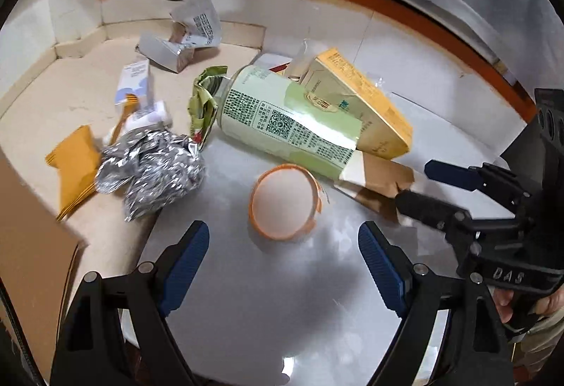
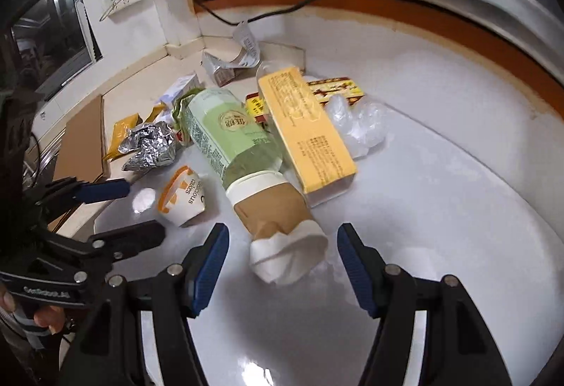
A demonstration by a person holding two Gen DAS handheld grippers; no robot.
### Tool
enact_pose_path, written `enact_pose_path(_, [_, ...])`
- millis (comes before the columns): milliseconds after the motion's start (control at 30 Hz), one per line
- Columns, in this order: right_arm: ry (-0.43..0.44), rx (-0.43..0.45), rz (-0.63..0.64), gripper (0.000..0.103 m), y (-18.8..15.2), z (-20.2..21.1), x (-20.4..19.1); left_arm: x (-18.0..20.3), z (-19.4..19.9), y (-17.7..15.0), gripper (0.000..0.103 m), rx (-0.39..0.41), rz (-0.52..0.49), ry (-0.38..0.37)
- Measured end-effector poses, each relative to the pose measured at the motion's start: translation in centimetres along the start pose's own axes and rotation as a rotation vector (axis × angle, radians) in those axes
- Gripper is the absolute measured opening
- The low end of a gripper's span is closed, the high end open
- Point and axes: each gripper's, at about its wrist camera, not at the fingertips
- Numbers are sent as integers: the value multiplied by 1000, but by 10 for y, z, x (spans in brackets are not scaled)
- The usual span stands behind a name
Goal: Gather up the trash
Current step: 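Grasp the orange-rimmed cup with the left gripper while the right grasps the brown-sleeved cup, then carry both cups down over the trash bin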
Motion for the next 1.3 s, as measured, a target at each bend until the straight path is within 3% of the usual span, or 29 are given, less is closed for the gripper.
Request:
enact_pose_path(200, [-3, -25, 37, 64, 2, -20, -2, -9, -18, 12, 85, -21, 28, -22])
enact_pose_path(333, [8, -45, 24, 64, 0, -31, 1, -12, -31, 15, 79, -51, 35, -42])
enact_pose_path(400, [3, -42, 19, 57, -3, -32, 2, -10, -33, 15, 78, -44, 19, -37])
enact_pose_path(533, [-5, -30, 13, 54, -6, -30, 1, -5, -32, 14, 56, -29, -4, -39])
enact_pose_path(700, [-15, -18, 14, 53, -11, -24, -6, 5, -24, 5, 56, 9, -36, -2])
enact_pose_path(1100, [1, 70, -1, 53, -46, 37, -38, 20, 61, -49, 55, 137, -38, 19])
enact_pose_path(1300, [45, 124, -66, 53, -69, 71, -58, 21, 107, -98, 55, 185, -17, 42])
Point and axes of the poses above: each gripper's, at about its wrist camera, not at the fingertips, and z roughly against the way its jaws point, x to its right, y to its top, and after that the axes turned 3 degrees about -z, right-handed
